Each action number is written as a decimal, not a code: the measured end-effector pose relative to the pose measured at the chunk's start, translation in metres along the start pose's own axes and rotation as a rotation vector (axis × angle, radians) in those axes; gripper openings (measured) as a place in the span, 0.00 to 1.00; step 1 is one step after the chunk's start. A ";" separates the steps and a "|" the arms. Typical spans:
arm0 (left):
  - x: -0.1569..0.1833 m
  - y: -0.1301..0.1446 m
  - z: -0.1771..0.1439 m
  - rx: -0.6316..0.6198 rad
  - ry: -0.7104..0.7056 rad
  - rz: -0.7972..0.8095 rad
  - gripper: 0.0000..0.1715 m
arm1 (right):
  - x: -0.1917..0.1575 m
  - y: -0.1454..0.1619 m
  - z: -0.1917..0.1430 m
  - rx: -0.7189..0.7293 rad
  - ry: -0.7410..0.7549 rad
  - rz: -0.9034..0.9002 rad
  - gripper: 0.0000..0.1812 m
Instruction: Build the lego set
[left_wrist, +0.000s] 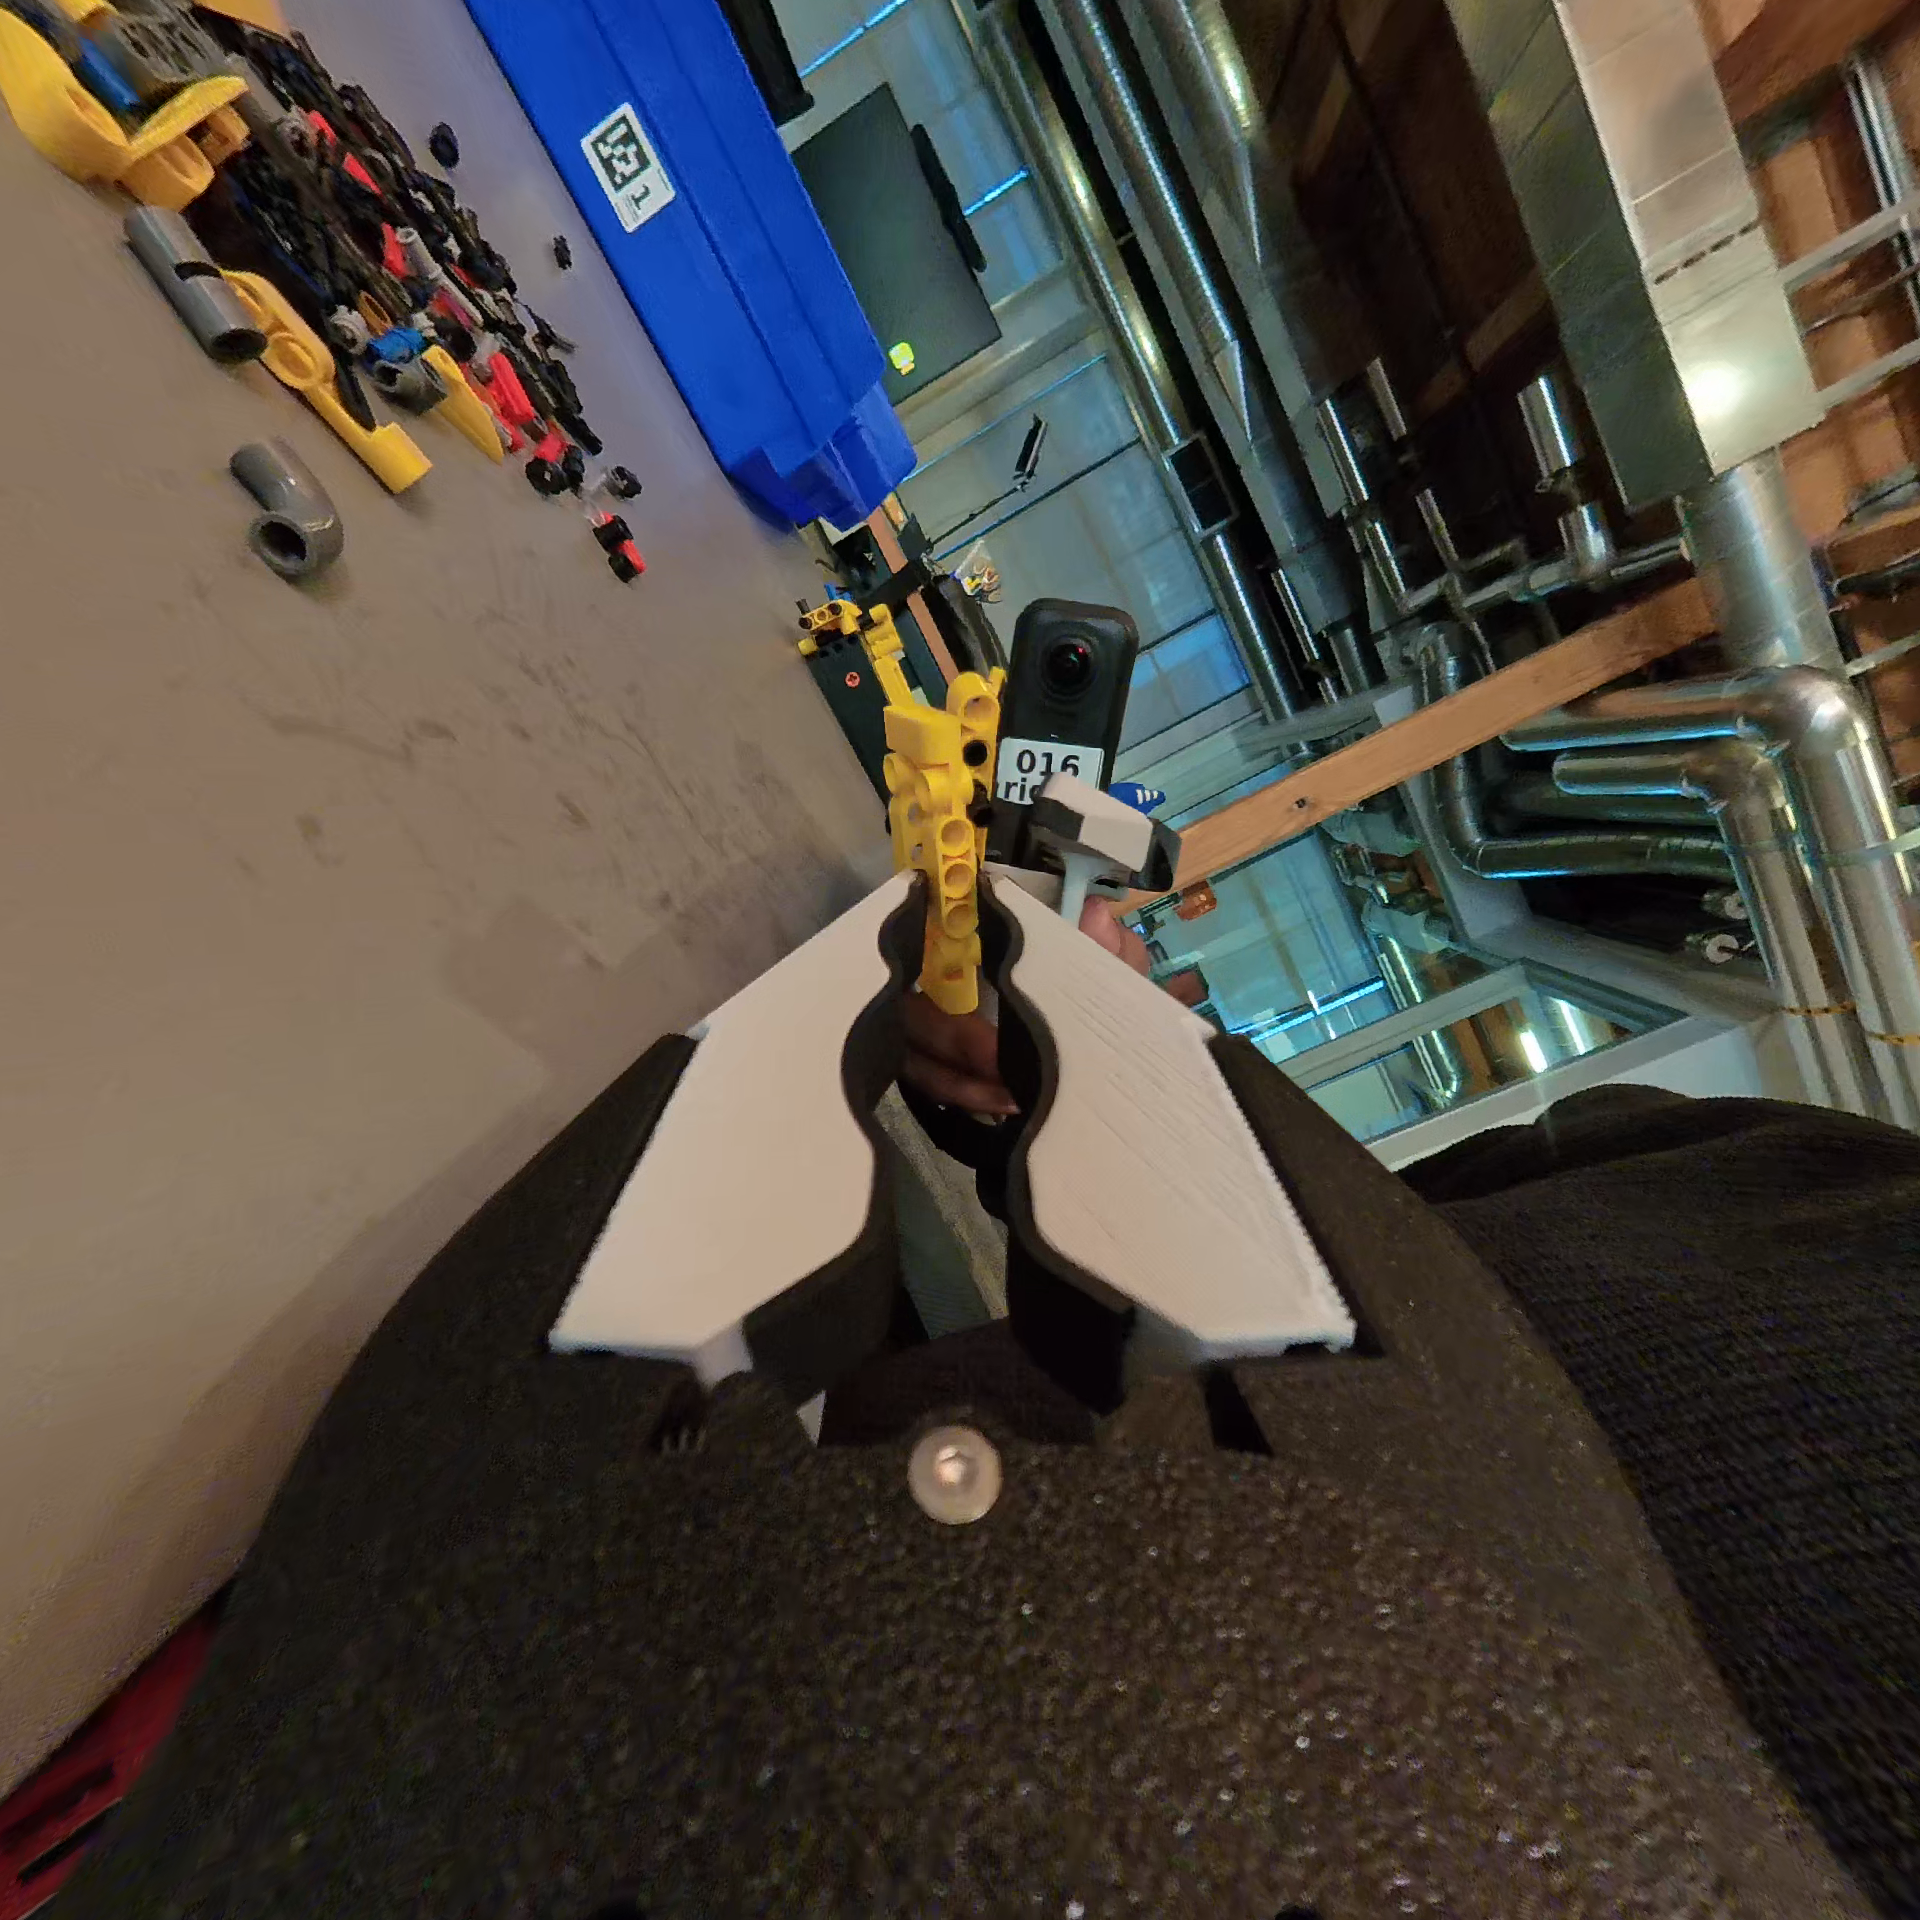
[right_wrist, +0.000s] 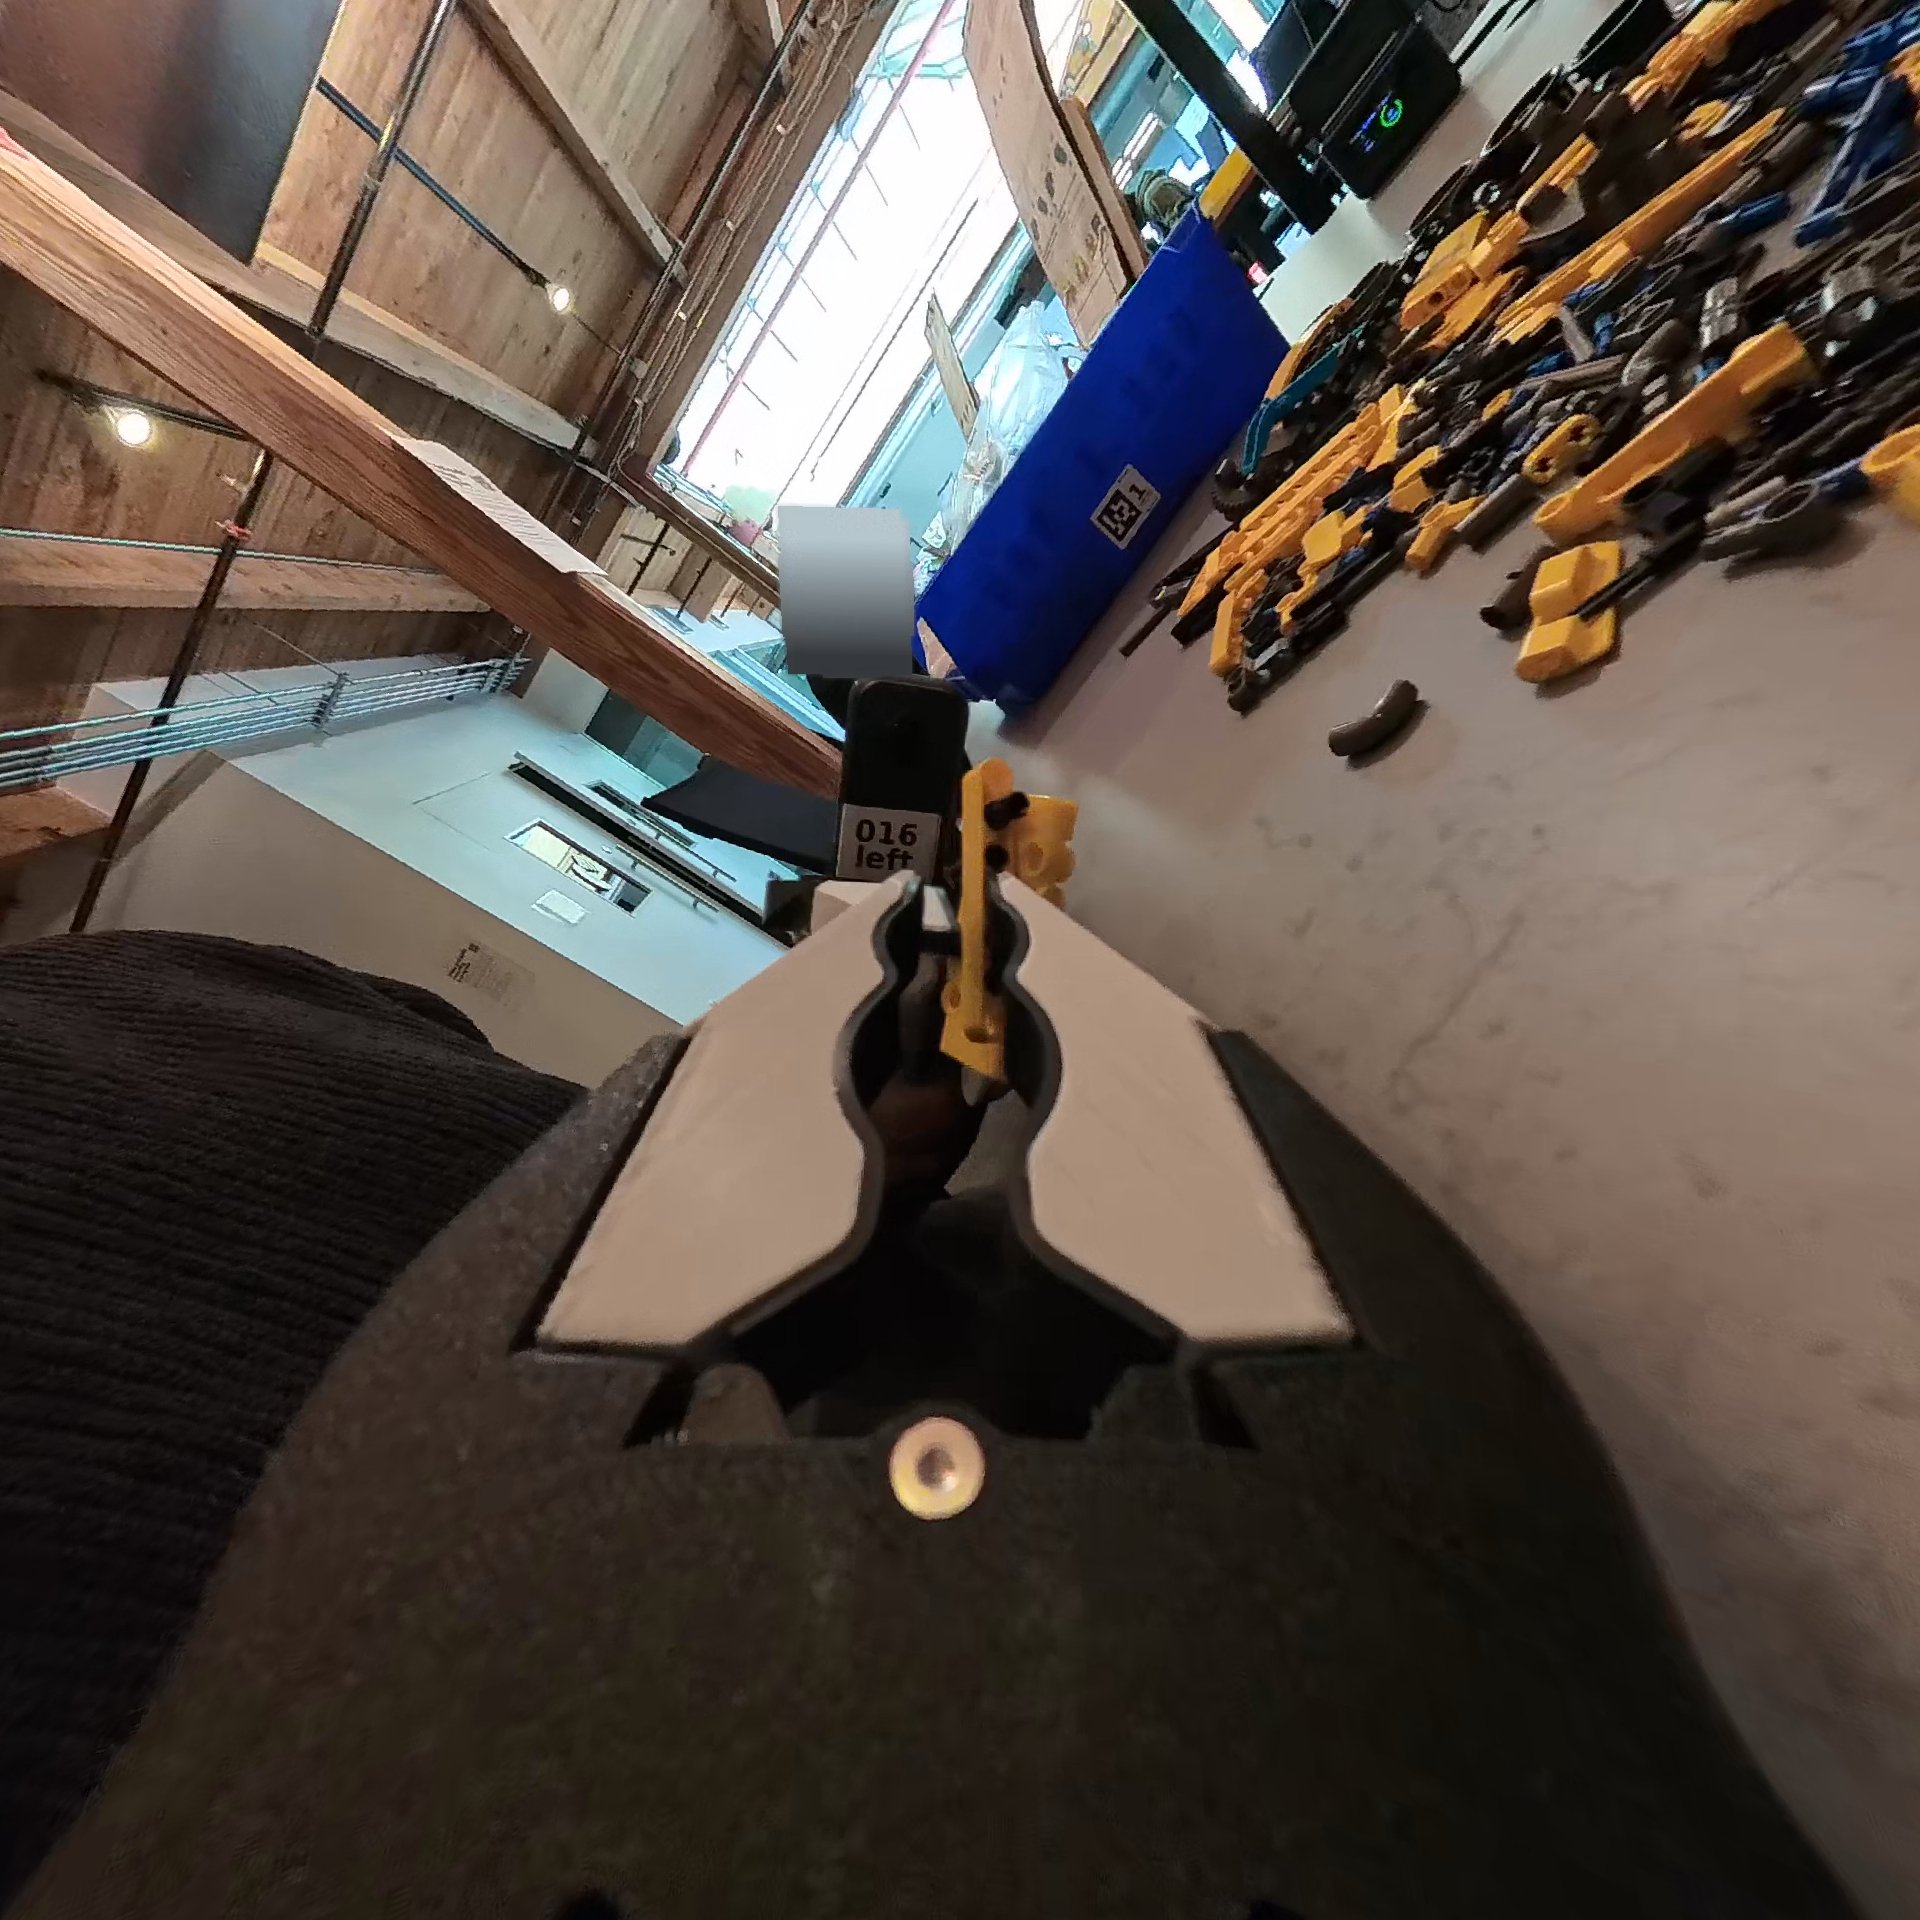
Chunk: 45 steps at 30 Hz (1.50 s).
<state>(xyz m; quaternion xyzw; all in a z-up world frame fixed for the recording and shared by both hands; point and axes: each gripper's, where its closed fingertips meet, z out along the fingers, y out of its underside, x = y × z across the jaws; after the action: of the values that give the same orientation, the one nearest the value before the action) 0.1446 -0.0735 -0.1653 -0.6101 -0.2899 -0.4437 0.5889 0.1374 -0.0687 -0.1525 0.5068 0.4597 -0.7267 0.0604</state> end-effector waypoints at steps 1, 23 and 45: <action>-0.001 0.001 0.000 0.000 0.003 -0.007 0.05 | 0.000 0.001 0.000 -0.009 0.003 -0.008 0.07; -0.019 -0.007 -0.012 0.017 -0.150 0.094 0.05 | 0.053 0.008 -0.028 -0.267 0.462 -0.303 0.01; -0.012 0.012 -0.017 -0.050 -0.120 0.127 0.05 | 0.020 0.048 -0.075 -0.084 0.542 -0.017 0.16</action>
<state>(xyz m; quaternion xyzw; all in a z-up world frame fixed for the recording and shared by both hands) 0.1463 -0.0900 -0.1833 -0.6673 -0.2740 -0.3752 0.5822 0.2053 -0.0342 -0.2018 0.6761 0.4932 -0.5451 -0.0499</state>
